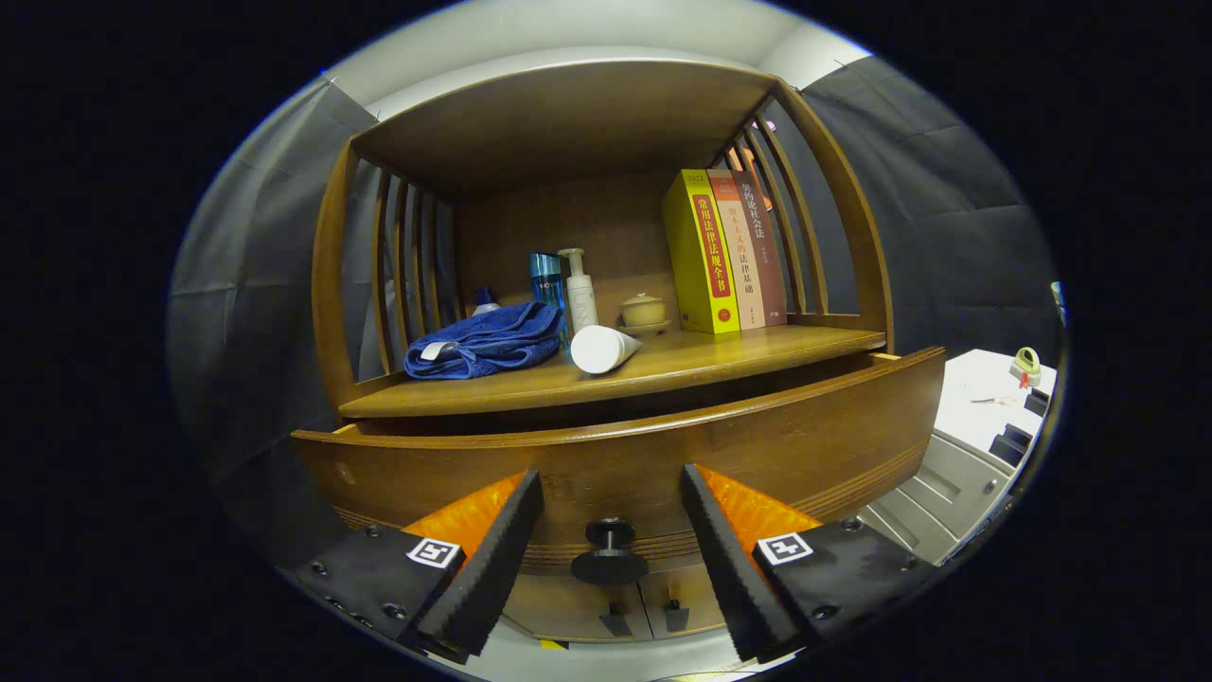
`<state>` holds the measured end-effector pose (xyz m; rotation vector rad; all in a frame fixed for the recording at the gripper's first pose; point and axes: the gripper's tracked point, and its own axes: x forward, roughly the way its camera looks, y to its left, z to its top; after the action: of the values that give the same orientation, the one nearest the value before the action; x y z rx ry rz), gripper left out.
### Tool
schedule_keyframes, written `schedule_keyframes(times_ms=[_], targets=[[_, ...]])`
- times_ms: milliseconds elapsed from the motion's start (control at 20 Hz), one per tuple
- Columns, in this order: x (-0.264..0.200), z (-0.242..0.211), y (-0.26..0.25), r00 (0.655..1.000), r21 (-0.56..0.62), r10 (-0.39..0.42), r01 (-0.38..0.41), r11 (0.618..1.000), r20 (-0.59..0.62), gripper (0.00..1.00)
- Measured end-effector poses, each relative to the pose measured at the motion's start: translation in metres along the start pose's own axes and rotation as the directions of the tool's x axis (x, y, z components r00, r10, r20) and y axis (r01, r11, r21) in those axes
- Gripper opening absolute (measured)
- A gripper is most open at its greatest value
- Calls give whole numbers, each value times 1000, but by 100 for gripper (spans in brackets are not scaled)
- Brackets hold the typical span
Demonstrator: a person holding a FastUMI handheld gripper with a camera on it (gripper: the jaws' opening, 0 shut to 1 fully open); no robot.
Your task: Pull open the drawer, take out the items inside it, and place them on the countertop above the cabinet.
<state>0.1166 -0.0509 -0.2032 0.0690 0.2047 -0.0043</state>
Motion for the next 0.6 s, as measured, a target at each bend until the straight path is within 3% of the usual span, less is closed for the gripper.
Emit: schedule_keyframes(times_ms=[600], targets=[[45,4,-1,1000,-20,-1,1,1000,-1,99]])
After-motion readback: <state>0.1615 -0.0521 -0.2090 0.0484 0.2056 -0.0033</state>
